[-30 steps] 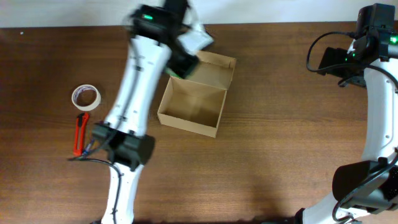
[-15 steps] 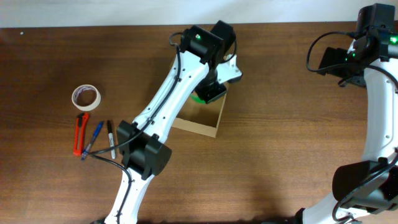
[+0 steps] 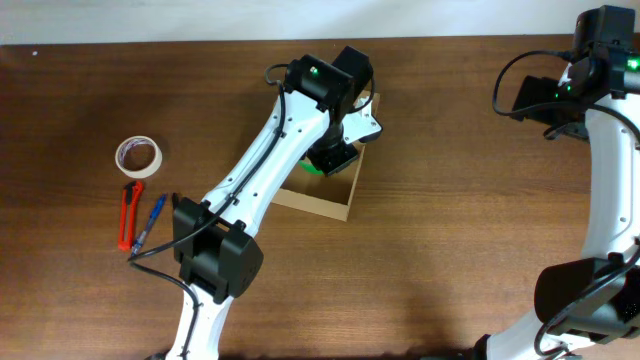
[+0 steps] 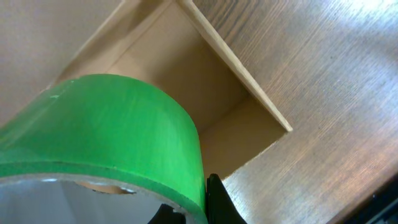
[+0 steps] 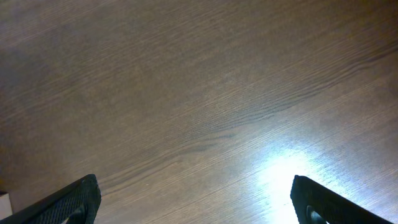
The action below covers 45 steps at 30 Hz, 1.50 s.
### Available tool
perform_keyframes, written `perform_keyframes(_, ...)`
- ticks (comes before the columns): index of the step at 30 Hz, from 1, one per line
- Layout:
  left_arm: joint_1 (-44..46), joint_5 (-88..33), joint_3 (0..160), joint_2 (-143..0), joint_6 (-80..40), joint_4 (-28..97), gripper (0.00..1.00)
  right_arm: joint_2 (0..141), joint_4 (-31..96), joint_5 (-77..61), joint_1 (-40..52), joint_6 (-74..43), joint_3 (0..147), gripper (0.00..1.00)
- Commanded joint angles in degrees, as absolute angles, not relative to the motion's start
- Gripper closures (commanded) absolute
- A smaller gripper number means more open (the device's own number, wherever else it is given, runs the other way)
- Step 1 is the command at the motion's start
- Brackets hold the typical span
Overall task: Pack container
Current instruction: 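Lift the green tape and carry it over the box with left gripper, then lower the green tape into the box and open the left gripper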
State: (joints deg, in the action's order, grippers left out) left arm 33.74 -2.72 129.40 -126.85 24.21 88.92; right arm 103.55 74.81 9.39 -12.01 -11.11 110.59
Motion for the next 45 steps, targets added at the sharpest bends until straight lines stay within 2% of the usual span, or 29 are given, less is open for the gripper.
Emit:
perform_keyframes(1, 33.67, -2.76, 126.85, -125.23, 23.64, 87.94, 0.98, 102.41, 74.78, 9.28, -12.03, -10.94, 111.55, 0.01)
perform_keyframes(45, 37.04, -4.69, 118.08, -129.58, 23.64, 80.05, 0.98, 102.41, 74.76, 9.28, -12.03, -10.94, 111.55, 0.01)
